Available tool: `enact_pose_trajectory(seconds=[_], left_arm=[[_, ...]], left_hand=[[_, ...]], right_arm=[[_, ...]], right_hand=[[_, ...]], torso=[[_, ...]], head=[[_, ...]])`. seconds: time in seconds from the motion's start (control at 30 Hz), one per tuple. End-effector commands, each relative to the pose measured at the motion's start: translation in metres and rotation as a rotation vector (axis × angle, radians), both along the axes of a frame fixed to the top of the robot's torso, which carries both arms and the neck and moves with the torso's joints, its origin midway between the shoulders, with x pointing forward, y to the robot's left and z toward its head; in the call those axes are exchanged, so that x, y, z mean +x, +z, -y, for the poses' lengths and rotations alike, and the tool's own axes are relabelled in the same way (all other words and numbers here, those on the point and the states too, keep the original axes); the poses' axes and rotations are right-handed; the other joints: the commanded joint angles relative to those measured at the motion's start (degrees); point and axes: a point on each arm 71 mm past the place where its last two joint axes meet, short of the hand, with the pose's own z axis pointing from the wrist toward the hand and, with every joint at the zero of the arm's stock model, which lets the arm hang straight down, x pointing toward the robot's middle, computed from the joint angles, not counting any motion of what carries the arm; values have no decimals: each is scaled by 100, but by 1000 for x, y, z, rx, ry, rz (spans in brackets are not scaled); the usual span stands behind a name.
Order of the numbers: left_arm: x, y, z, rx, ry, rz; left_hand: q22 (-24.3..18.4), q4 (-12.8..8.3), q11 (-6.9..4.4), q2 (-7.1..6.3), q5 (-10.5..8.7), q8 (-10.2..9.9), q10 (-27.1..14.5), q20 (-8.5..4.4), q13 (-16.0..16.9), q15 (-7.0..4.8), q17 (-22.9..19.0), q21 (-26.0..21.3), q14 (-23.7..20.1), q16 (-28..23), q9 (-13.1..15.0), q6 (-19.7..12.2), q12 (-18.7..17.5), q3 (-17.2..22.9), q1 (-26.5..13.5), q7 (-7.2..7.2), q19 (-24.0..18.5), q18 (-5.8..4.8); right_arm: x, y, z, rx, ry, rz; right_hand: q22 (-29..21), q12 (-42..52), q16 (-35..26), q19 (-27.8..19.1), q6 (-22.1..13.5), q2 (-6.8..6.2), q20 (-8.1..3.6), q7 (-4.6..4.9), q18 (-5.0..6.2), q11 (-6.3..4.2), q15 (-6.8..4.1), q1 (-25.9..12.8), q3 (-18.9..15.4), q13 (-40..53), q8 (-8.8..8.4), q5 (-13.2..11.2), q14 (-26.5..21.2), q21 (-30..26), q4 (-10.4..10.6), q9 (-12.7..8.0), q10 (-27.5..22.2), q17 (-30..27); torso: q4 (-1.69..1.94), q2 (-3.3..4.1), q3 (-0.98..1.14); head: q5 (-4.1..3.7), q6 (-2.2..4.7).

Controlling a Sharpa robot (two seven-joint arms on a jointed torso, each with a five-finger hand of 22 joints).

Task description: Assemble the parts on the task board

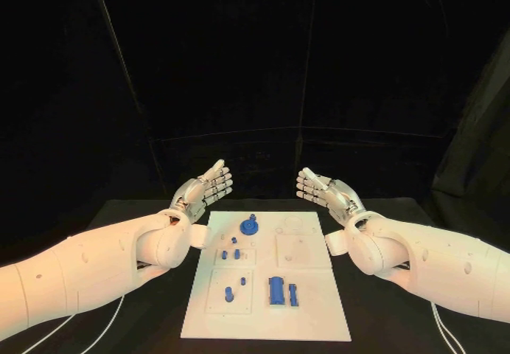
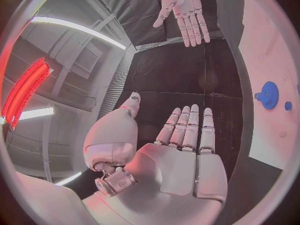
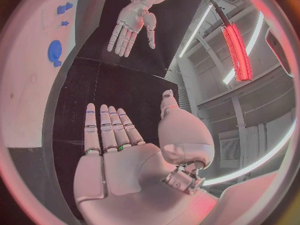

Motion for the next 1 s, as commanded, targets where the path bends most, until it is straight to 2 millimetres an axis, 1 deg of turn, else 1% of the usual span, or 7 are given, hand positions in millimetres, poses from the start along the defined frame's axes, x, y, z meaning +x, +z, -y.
enact_pose_trajectory(seconds=[0.03, 0.13, 0.17, 0.2, 0.23, 0.27, 1.0], left_arm=[[-10, 3, 1, 84, 137, 48], [-21, 3, 7, 102, 176, 54], [-24, 4, 8, 107, 188, 56], [-28, 4, 10, 114, 203, 58], [-31, 5, 11, 118, 212, 60], [-33, 5, 12, 121, 220, 62], [-42, 7, 16, 136, 251, 68]], left_hand=[[-217, -5, -374, 18, -44, -111, -910, -245, -27, -215, -71, -114, -890, -561, -24, -873, -250, -225, -1223, -400, -717, -190], [-269, -5, -374, 18, -44, -111, -1131, -303, -27, -215, -71, -114, -1101, -561, -24, -1084, -250, -281, -1517, -400, -890, -191], [-682, -5, -374, 18, -44, -111, -1202, -323, -27, -215, -71, -114, -1170, -561, -24, -1151, -250, -291, -1613, -400, -946, -192], [-682, -5, -374, 18, -44, -111, -1290, -348, -27, -215, -71, -114, -1257, -561, -24, -1235, -250, -718, -1732, -400, -1016, -624], [-682, -5, -374, 18, -44, -111, -1353, -364, -27, -215, -71, -114, -1318, -561, -24, -1294, -250, -718, -1815, -400, -1065, -624], [-682, -5, -374, 18, -44, -111, -1414, -769, -27, -215, -71, -114, -1378, -561, -24, -1353, -250, -718, -1898, -400, -1112, -624], [-682, -5, -374, 18, -44, -111, -2268, -769, -27, -215, -71, -114, -2213, -561, -24, -2174, -250, -718, -3050, -400, -1772, -624]], right_arm=[[-8, 5, 4, 40, -189, 6], [-17, 6, 0, 55, -230, -5], [-20, 6, -1, 59, -242, -9], [-23, 7, -2, 63, -256, -13], [-25, 7, -3, 65, -264, -16], [-27, 8, -3, 67, -270, -19], [-30, 8, -4, 70, -285, -24]], right_hand=[[-521, -40, -47, -845, -837, -131, -219, -544, -199, -317, -131, -1297, 216, -28, -43, -120, -991, -221, 8, -59, -949, -40], [-521, -40, -47, -1046, -1039, -131, -270, -544, -262, -317, -131, -1604, 260, -28, -43, -120, -1227, -275, 8, -59, -1178, -40], [-521, -40, -47, -1119, -1112, -131, -691, -544, -262, -317, -131, -1718, 283, -28, -43, -120, -1315, -292, 8, -59, -1265, -40], [-521, -40, -47, -1200, -1193, -131, -691, -544, -262, -317, -131, -1845, 685, -28, -43, -120, -1411, -701, 8, -59, -1356, -40], [-521, -40, -47, -1255, -1249, -131, -691, -544, -261, -317, -131, -1932, 685, -28, -43, -120, -1476, -701, 8, -59, -1419, -40], [-521, -40, -47, -1303, -1305, -131, -691, -544, -663, -317, -131, -2016, 685, -28, -43, -120, -1543, -701, 8, -59, -1479, -40], [-521, -40, -47, -2102, -2091, -131, -691, -544, -663, -317, -131, -3232, 685, -28, -43, -120, -2476, -701, 8, -59, -2377, -40]], torso=[[14, -13, 23], [14, -13, 23], [14, -13, 23], [14, -13, 23], [14, -13, 23], [14, -13, 23], [14, -13, 23]], head=[[9, 5], [9, 5], [9, 5], [9, 5], [9, 5], [9, 5], [9, 5]])
